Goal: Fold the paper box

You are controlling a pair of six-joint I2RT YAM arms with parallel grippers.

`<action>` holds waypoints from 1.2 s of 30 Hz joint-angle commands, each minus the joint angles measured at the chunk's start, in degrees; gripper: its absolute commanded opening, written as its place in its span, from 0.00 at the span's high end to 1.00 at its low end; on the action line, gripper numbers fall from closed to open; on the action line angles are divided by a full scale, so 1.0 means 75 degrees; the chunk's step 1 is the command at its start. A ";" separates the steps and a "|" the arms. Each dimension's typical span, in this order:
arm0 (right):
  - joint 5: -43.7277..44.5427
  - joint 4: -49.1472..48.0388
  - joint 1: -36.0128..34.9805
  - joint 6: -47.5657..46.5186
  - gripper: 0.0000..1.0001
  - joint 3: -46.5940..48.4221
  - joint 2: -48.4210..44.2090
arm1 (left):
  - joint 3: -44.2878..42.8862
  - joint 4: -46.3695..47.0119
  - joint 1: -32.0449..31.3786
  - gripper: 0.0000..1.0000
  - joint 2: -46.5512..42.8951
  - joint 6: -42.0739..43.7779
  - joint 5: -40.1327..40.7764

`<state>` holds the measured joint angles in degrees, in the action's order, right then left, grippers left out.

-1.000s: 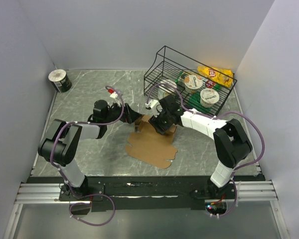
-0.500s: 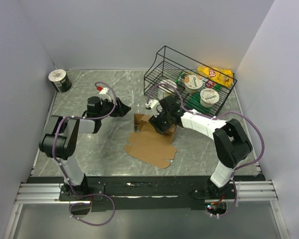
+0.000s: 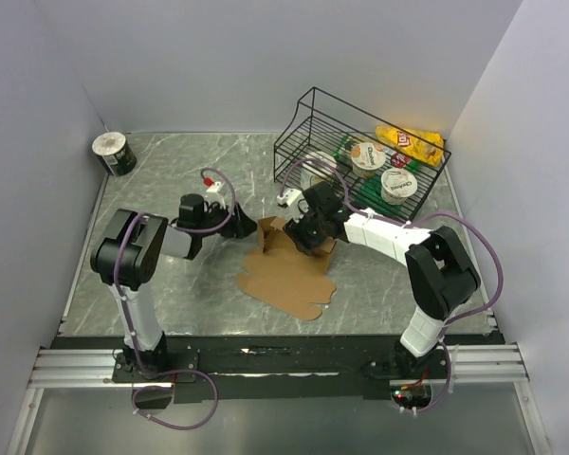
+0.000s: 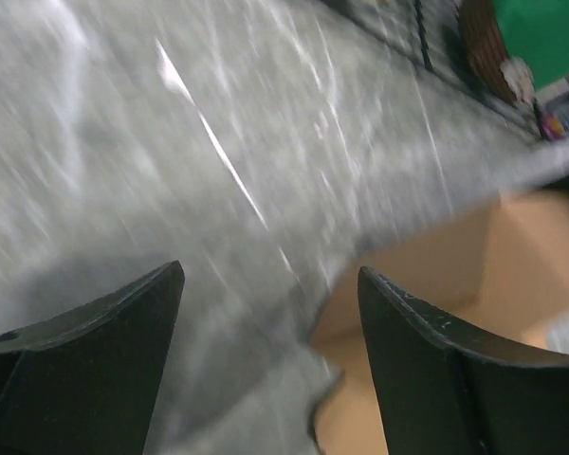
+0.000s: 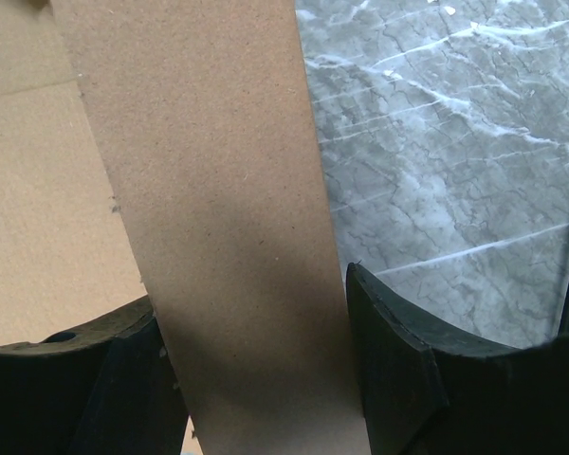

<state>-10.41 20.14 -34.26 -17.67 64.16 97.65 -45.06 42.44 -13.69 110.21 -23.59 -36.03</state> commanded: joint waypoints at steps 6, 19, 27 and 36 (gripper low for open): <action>0.0147 -0.0225 0.0021 0.0106 0.36 0.0141 0.0117 | 0.1343 0.1853 -0.0518 0.21 -0.0948 -0.0206 -0.0657; 0.0052 -0.0260 0.0010 0.0141 0.36 0.0094 0.0070 | 0.1483 0.3119 -0.0846 0.24 -0.0761 -0.0159 -0.0400; -0.0006 -0.0271 0.0021 0.0141 0.35 -0.0012 -0.0105 | 0.2515 0.3328 0.0065 0.14 -0.1886 -0.0181 -0.0270; -0.0123 -0.0307 0.0010 0.0153 0.35 -0.0047 -0.0129 | 0.0375 0.1421 0.0326 0.16 -0.0775 -0.0042 0.0504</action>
<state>-10.57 20.01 -34.24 -17.12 64.16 97.78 -34.68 56.99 -11.07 100.05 -25.06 -34.72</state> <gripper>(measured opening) 0.648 0.843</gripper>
